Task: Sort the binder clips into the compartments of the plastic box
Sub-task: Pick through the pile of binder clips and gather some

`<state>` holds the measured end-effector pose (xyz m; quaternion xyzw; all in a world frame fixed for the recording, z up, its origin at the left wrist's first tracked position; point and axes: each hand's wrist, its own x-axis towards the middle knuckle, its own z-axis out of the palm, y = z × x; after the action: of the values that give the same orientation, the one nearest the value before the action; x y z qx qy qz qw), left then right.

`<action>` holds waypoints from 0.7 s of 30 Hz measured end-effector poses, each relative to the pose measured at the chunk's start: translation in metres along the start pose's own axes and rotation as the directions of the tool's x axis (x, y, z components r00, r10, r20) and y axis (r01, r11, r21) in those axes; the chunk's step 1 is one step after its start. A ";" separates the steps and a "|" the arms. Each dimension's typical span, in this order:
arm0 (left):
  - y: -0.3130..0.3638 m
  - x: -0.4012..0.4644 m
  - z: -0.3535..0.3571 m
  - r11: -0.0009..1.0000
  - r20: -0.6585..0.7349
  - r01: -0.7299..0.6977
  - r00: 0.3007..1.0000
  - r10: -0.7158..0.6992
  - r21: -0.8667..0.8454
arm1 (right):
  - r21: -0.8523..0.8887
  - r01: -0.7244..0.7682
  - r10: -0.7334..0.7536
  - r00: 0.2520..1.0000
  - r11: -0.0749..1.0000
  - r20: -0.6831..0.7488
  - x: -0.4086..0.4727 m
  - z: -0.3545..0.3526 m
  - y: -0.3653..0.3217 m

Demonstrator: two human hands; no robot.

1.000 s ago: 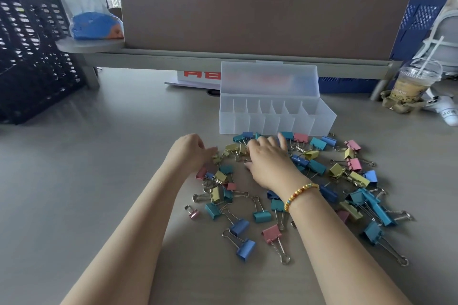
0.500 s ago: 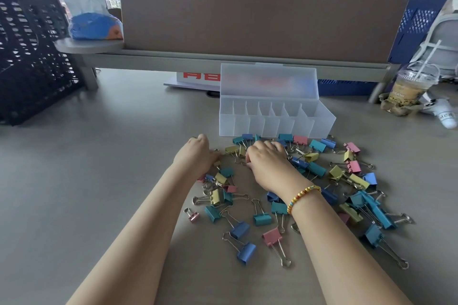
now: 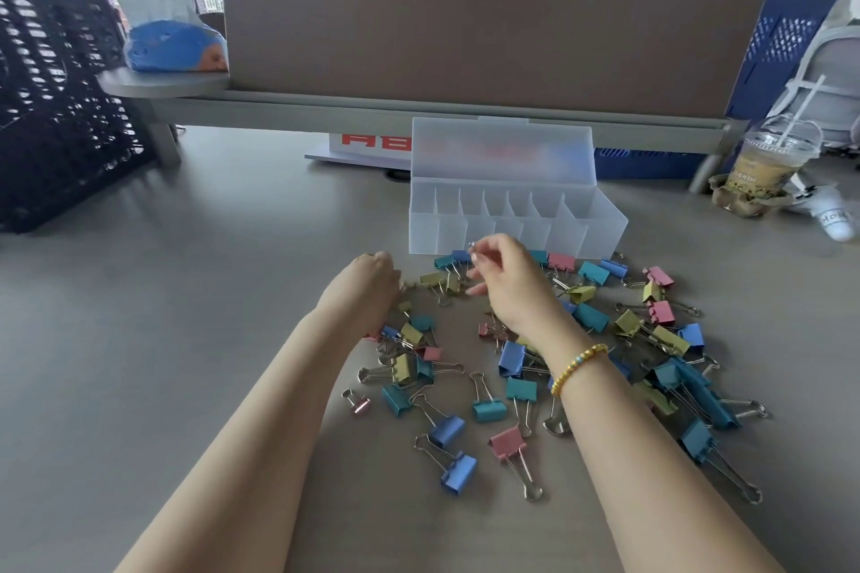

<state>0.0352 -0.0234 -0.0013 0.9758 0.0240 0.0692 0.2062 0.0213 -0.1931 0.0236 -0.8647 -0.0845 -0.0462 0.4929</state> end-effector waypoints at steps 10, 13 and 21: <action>0.002 -0.012 -0.027 -0.193 0.462 0.455 0.887 0.008 -0.870 | 0.865 -0.438 0.264 0.888 0.245 0.375 -0.004 -0.012 -0.002; -0.001 -0.012 -0.028 -0.239 0.481 0.473 0.876 0.029 -0.848 | 0.768 -0.424 0.310 0.901 0.480 0.303 -0.001 -0.010 0.002; -0.002 -0.002 -0.011 0.939 0.030 0.090 0.996 -0.085 -0.331 | -0.383 0.145 -0.088 0.983 0.912 0.163 -0.008 0.033 -0.001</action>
<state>0.0312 -0.0173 0.0073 0.9256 0.0538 0.0556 0.3705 0.0134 -0.1648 0.0063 -0.9404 -0.1600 -0.0299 0.2985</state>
